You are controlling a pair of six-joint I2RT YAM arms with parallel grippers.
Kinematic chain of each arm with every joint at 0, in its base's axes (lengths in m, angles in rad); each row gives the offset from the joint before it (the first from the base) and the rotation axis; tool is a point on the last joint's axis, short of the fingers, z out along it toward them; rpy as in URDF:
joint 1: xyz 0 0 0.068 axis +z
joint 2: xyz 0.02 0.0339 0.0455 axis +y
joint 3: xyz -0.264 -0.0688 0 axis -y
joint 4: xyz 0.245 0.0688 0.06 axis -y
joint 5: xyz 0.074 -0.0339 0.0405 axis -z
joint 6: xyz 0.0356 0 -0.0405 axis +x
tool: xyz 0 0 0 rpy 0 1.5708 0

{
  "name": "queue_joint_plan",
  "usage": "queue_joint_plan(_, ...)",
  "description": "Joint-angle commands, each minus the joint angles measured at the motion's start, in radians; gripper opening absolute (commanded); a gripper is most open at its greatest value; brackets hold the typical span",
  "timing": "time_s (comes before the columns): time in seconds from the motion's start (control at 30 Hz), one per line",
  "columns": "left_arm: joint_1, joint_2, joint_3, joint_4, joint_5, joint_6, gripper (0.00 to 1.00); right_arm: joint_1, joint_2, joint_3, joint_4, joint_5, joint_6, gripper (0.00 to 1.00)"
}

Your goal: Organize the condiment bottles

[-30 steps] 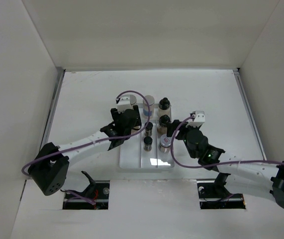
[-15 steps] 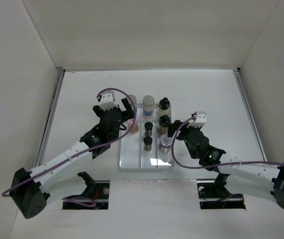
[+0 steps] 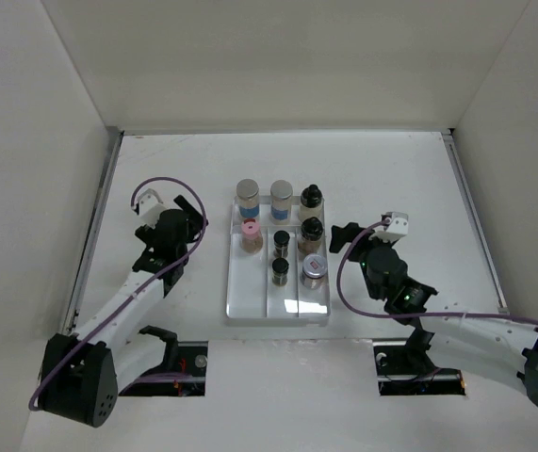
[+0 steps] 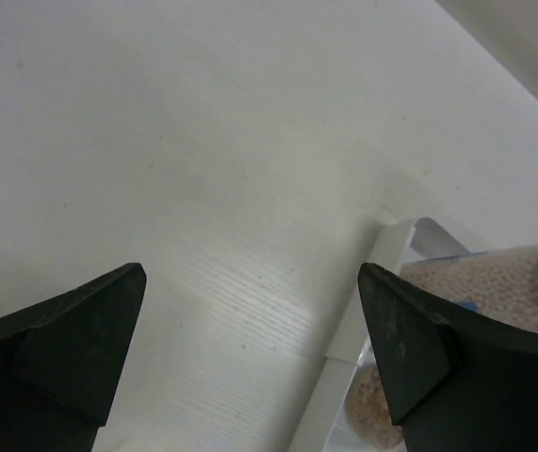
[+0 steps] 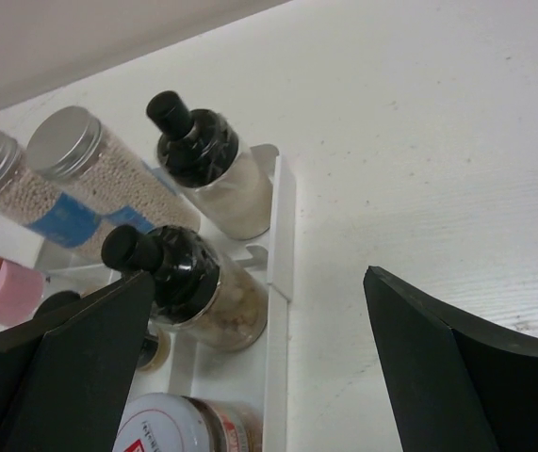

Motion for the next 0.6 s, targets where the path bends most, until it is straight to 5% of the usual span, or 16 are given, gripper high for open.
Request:
queue_joint_plan(0.0, 0.064, 0.044, -0.003, 0.018, 0.194, -0.088, 1.00, -0.013, -0.025, -0.006, 0.030, -0.004, 0.044, 1.00)
queue_joint_plan(0.57, 0.045, 0.093, 0.058, -0.040, 0.188, -0.069, 1.00, -0.076, 0.057, 0.017, 0.004, 0.059, 0.056, 1.00)
